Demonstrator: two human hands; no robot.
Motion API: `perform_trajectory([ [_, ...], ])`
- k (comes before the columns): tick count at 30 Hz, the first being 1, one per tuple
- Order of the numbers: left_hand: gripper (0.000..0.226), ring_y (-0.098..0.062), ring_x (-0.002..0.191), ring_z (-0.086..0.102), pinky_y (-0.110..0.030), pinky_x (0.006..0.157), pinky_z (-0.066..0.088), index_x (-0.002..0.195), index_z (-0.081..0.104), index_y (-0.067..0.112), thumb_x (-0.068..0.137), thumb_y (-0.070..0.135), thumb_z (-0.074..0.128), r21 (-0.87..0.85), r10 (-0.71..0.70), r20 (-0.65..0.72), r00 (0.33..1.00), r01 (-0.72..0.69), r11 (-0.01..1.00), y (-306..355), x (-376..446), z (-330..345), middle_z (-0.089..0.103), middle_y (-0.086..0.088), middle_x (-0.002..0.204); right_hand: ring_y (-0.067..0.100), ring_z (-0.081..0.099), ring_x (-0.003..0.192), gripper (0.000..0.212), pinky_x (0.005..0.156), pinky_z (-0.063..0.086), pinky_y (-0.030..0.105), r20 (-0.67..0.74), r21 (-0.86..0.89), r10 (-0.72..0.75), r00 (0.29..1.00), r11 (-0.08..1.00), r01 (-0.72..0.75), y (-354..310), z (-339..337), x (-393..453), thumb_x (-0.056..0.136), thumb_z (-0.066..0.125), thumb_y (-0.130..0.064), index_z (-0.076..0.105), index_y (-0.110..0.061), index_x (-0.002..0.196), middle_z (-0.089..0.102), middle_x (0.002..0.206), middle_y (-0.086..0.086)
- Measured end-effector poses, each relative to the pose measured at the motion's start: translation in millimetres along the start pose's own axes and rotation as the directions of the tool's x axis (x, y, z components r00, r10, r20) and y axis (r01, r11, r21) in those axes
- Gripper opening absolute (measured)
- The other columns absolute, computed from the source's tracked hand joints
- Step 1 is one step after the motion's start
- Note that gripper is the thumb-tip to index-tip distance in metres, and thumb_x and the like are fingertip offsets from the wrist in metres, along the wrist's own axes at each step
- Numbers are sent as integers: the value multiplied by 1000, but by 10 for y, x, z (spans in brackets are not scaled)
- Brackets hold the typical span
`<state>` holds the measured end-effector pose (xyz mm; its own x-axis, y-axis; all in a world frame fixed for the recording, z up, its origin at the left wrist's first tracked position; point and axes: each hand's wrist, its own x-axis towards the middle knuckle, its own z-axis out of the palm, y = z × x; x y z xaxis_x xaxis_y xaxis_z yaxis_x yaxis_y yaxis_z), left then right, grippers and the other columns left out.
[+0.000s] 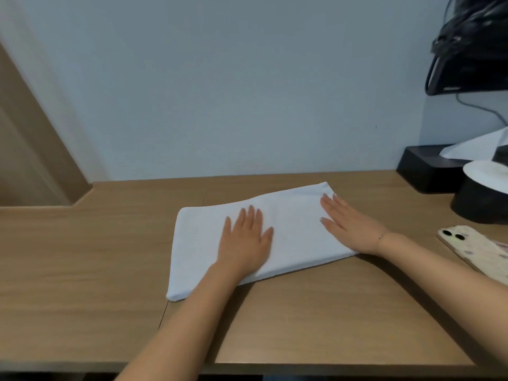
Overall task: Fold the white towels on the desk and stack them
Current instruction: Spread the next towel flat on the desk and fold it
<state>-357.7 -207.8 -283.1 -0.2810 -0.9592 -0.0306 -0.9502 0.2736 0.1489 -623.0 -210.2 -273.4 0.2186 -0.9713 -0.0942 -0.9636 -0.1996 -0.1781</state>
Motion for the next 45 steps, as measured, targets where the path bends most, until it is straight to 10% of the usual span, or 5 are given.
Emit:
perform_trajectory([
  [9, 65, -11, 150, -12, -42, 121, -9, 156, -3, 27, 100, 58, 9, 14, 11, -44, 999, -11, 1000, 61, 35, 98, -11, 5, 164, 9, -6, 149, 57, 117, -8, 27, -101, -116, -232, 968, 969, 220, -658, 25, 394, 105, 14, -40, 4, -16, 155, -3, 163, -3],
  [20, 69, -14, 150, -14, -48, 119, -12, 153, 0, 48, 89, 75, 7, -7, 0, -20, 1000, 0, 1000, 41, 16, 91, -12, 5, 164, 5, -11, 147, 70, 119, -8, 30, 21, -92, -29, 999, 995, 31, -49, 2, 424, 99, 10, -58, -5, -20, 155, -11, 162, -6],
  [26, 74, -9, 150, -12, -44, 121, -10, 153, 3, 48, 86, 79, 9, -12, 103, 8, 995, -103, 995, -151, -123, 2, -19, 8, 162, 4, -11, 146, 56, 113, -10, 21, 175, 386, -79, 981, 923, 6, -41, -301, 46, 105, 30, -37, 10, -21, 155, -7, 162, -8],
  [31, 82, -7, 150, -6, -39, 120, -8, 154, 0, 44, 81, 81, 3, 4, 117, -2, 993, -117, 993, -399, -284, -6, -21, 14, 161, 4, -9, 147, 61, 115, -10, 22, 83, 130, -114, 990, 986, 103, -89, -48, -505, 104, 24, -45, 0, -21, 155, -11, 160, -10],
  [45, 59, 7, 145, -1, -26, 119, -4, 154, 17, 41, 99, 58, 29, -224, 268, 142, 953, -232, 946, -145, -636, -199, 3, 23, 159, 7, -7, 148, 57, 120, -5, 35, -67, 106, -165, 984, 979, 172, 105, 112, -268, 101, 25, -52, 9, -36, 153, -5, 162, -12],
])
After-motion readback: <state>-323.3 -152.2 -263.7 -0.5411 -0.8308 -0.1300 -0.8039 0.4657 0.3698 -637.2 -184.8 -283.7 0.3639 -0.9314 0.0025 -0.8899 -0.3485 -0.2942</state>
